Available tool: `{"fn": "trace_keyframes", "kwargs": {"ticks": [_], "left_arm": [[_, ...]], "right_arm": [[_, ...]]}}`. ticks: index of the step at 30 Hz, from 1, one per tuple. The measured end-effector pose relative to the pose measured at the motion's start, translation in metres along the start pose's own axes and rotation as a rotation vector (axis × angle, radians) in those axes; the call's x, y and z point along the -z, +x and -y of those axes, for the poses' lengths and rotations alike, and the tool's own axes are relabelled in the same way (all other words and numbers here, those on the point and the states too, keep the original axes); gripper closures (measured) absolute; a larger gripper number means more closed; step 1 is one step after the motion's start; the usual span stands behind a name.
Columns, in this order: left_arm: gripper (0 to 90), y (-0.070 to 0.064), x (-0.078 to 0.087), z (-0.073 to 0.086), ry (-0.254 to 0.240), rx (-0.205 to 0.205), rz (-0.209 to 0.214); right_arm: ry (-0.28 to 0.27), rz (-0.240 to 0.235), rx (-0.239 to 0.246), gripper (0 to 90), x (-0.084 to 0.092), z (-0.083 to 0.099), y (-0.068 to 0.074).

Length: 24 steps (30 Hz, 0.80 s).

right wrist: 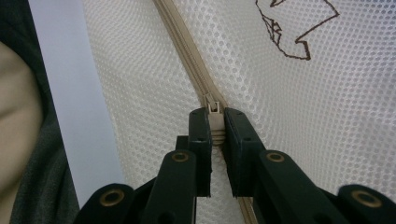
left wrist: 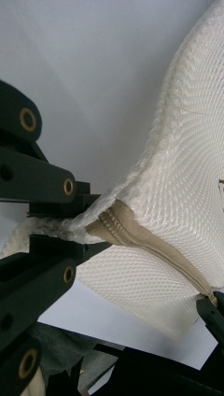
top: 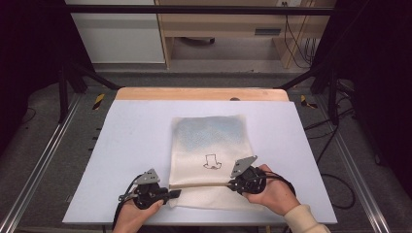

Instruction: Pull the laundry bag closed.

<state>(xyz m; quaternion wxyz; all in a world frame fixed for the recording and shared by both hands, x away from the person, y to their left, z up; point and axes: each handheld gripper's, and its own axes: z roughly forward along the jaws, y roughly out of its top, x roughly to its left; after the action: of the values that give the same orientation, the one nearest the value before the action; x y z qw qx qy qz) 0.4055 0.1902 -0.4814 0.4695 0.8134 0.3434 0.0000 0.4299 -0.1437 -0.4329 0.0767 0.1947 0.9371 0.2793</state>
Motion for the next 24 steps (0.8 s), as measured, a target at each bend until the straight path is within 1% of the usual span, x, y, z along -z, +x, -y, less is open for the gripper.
{"fn": "trace_keyframes", "kwargs": {"ticks": [5,8,12,13,14,17,19,20,22,24], "left_arm": [[83.4,0.0,-0.0003,-0.0001,0.0,-0.002,-0.002],[83.4,-0.0003,0.0006,-0.0002,0.0,-0.004,-0.005],[83.4,-0.0001,0.0015,-0.0002,-0.002,-0.005,-0.009],[83.4,-0.0003,0.0015,-0.0002,-0.001,-0.006,-0.008],[83.4,-0.0005,0.0015,-0.0002,-0.002,-0.006,-0.008],[83.4,-0.0004,0.0025,-0.0006,-0.005,-0.006,-0.011],[83.4,0.0002,0.0029,-0.0006,-0.006,-0.004,-0.013],[83.4,0.0003,0.0028,-0.0006,-0.004,-0.004,-0.014],[83.3,0.0003,0.0026,-0.0006,-0.003,-0.006,-0.014],[83.4,0.0003,0.0028,-0.0005,-0.003,-0.006,-0.014]], "right_arm": [[-0.002,-0.002,-0.007,82.2,0.0008,0.0006,-0.0001],[-0.004,0.001,0.001,82.2,0.0009,0.0011,-0.0002],[-0.002,0.007,-0.01,82.2,0.0033,0.0039,-0.0003],[-0.003,0.009,-0.006,82.2,0.0043,0.0045,-0.0007],[-0.011,0.008,-0.012,82.2,0.0052,0.0049,-0.0002],[-0.009,0.013,-0.01,82.2,0.0077,0.0057,0.0003],[-0.013,0.014,-0.01,82.2,0.0083,0.007,-0.0008],[-0.012,0.015,-0.021,82.2,0.0088,0.0079,-0.001],[-0.015,0.014,-0.016,82.2,0.0086,0.009,-0.0022],[-0.009,0.016,-0.023,82.2,0.0086,0.0099,-0.0022]]}}
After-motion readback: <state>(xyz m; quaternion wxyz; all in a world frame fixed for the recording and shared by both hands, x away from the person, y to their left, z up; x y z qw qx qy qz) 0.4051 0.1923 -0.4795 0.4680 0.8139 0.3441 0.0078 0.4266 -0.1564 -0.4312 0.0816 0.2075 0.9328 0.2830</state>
